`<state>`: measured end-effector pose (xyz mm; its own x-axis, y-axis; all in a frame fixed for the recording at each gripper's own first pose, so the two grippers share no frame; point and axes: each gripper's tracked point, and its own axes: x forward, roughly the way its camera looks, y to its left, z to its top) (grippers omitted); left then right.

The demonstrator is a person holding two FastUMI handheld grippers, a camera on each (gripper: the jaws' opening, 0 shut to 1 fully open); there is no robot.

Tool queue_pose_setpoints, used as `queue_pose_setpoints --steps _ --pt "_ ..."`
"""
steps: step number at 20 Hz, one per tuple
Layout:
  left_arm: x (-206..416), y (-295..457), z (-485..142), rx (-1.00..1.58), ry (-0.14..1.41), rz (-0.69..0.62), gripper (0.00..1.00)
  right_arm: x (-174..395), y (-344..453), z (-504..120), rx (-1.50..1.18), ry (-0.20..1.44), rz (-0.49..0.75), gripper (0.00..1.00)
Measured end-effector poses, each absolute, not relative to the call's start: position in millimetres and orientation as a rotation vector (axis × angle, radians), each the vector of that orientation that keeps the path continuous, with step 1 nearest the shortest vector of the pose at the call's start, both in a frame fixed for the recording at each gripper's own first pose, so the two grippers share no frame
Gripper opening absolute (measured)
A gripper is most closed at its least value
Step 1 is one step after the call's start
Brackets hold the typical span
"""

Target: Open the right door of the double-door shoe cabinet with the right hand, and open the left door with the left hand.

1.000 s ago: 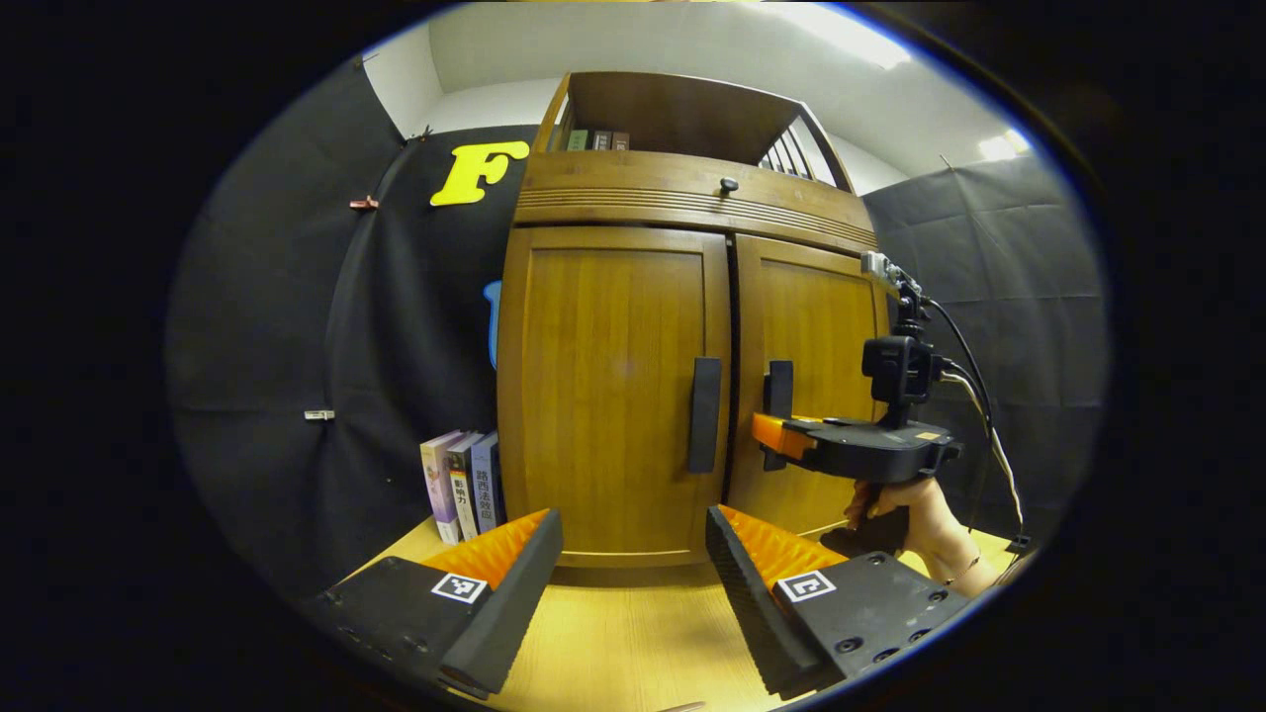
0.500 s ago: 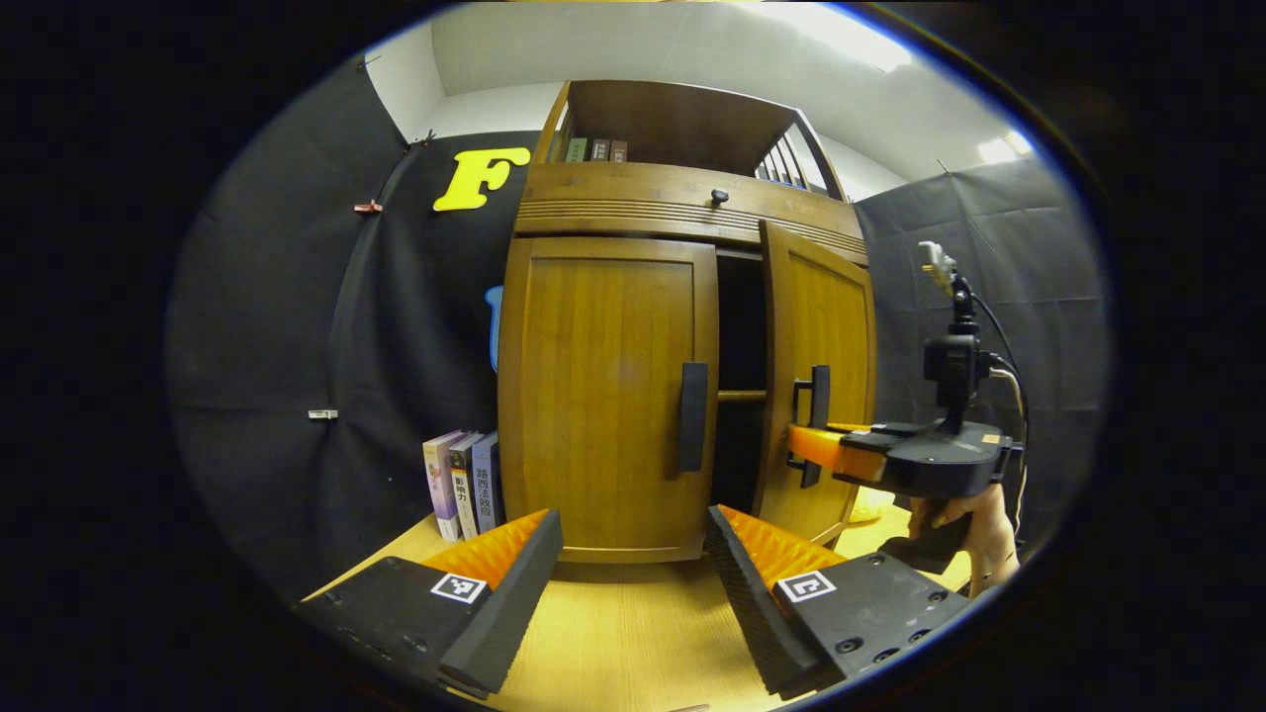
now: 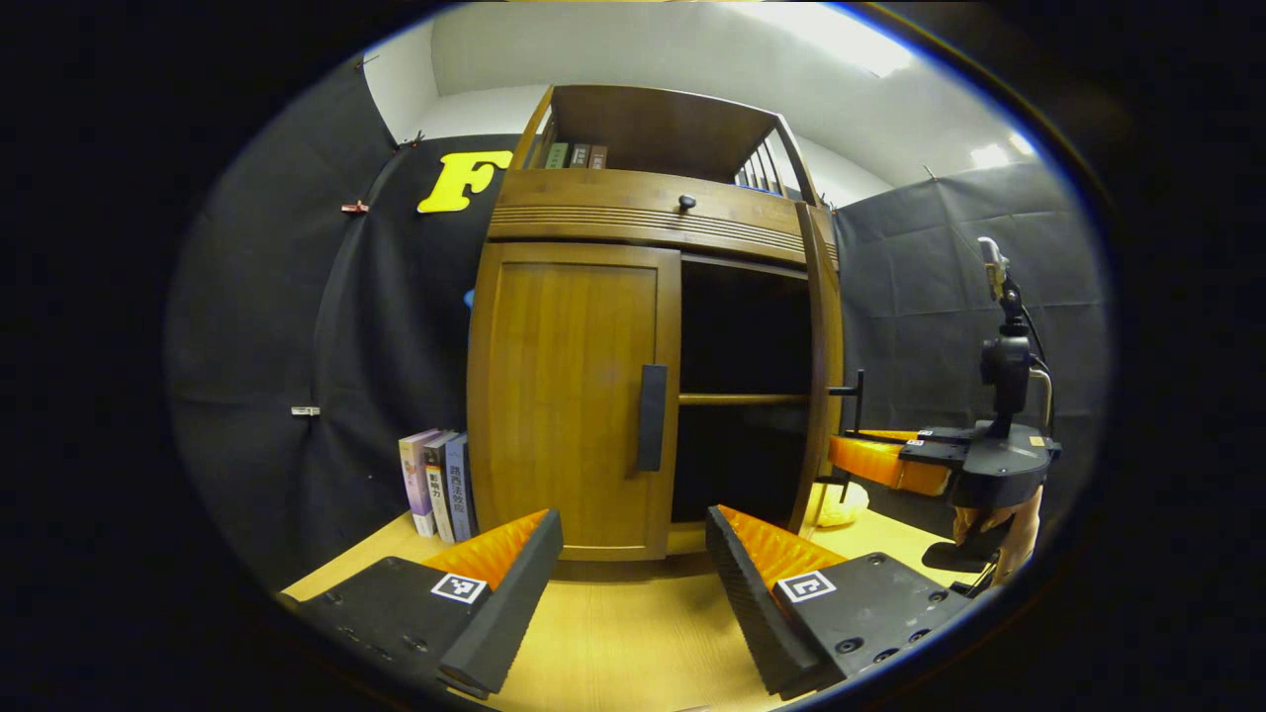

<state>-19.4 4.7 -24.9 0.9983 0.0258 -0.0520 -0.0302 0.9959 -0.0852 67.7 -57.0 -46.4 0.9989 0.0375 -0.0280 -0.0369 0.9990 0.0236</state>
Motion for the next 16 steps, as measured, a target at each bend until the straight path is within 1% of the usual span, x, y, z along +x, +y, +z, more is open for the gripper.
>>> queue_pose_setpoints --steps 7,8,9,10,11,12,16 --pt "-12 -24 -18 -0.068 0.039 -0.036 0.91 39 -85 -43 0.027 0.029 0.002 0.25" --pt "-11 -27 -18 -0.065 0.039 -0.044 0.91 35 -90 -43 0.022 0.03 -0.005 0.21" --pt "-10 -30 -18 -0.064 0.038 -0.051 0.91 31 -94 -42 0.019 0.031 -0.013 0.24" --pt "-9 -32 -18 -0.064 0.036 -0.056 0.9 27 -99 -42 0.017 0.035 -0.023 0.24" --pt "-7 -34 -18 -0.065 0.03 -0.058 0.9 24 -103 -42 0.016 0.036 -0.033 0.21" --pt "-4 -35 -18 -0.066 0.028 -0.059 0.9 20 -108 -41 0.013 0.036 -0.043 0.24" --pt "3 -37 -21 -0.071 0.04 -0.059 0.9 11 -127 -40 -0.034 0.038 -0.086 0.24"
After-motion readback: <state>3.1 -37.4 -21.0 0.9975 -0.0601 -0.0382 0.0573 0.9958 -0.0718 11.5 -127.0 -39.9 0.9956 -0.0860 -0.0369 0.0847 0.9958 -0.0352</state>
